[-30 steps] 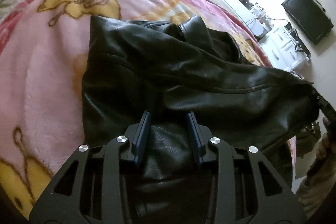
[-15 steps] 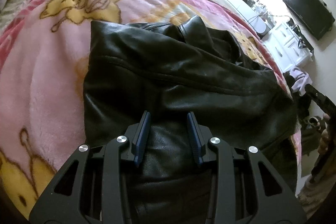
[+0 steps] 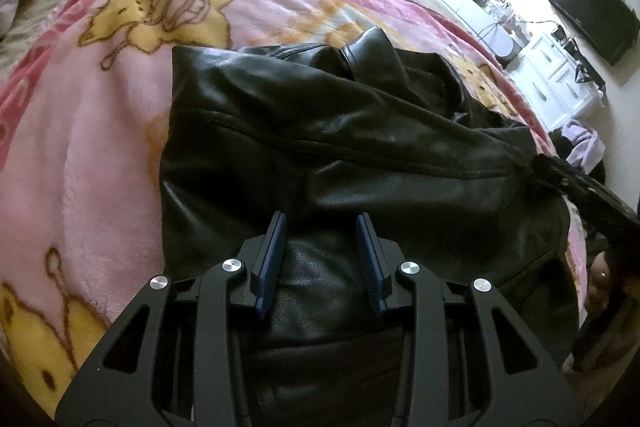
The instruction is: Fold large clothes
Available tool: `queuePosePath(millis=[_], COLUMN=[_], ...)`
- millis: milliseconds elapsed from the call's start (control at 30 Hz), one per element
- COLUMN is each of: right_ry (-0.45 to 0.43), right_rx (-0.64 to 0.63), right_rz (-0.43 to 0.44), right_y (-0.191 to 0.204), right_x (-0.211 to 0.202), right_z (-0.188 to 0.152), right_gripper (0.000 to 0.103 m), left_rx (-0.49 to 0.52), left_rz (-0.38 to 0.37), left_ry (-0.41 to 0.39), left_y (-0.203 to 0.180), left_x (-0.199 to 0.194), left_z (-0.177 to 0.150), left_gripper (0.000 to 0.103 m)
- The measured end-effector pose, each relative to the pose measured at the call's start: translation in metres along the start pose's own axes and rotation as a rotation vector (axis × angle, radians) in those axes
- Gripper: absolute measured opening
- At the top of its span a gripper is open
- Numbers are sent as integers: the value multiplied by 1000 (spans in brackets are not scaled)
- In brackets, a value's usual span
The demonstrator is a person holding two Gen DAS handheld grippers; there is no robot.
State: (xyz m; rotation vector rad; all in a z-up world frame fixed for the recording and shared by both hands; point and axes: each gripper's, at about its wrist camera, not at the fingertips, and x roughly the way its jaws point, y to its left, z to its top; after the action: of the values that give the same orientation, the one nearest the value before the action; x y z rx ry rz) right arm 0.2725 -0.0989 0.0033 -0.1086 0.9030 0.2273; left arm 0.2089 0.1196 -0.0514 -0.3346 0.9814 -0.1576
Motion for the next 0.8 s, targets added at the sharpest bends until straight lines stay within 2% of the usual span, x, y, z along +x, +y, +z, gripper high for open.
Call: queuePosePath(millis=[67, 133, 200, 367, 467, 533, 600, 733, 800], right_ry=[64, 150, 174, 144, 77, 32, 3, -24, -28], right_rx=[13, 43, 71, 105, 93, 100, 110, 109, 114], right_rz=[-50, -60, -29, -1, 27, 43, 70, 81, 89], right_y=[-3, -14, -24, -28, -26, -29, -33, -36, -35], right_x=[19, 43, 58, 55, 31, 12, -4, -26, -32], right_z=[-2, -7, -14, -16, -16, -18, -21, -31, -35], right_gripper=[57, 57, 56, 56, 60, 63, 65, 66, 67], left_rx=[4, 3, 0, -20, -12, -13, 2, 33, 66], left_rz=[2, -1, -8, -24, -12, -41, -52, -53, -19], left_ry=[0, 1, 1, -1, -26, -47, -62, -78, -92], left_y=[0, 1, 0, 2, -1, -5, -11, -20, -25], left_x=[0, 0, 0, -1, -9, -18, -27, -37, -40], left_z=[-1, 0, 0, 1, 1, 1, -1, -8, -14], left_gripper=[28, 28, 28, 28, 30, 37, 38, 42, 41])
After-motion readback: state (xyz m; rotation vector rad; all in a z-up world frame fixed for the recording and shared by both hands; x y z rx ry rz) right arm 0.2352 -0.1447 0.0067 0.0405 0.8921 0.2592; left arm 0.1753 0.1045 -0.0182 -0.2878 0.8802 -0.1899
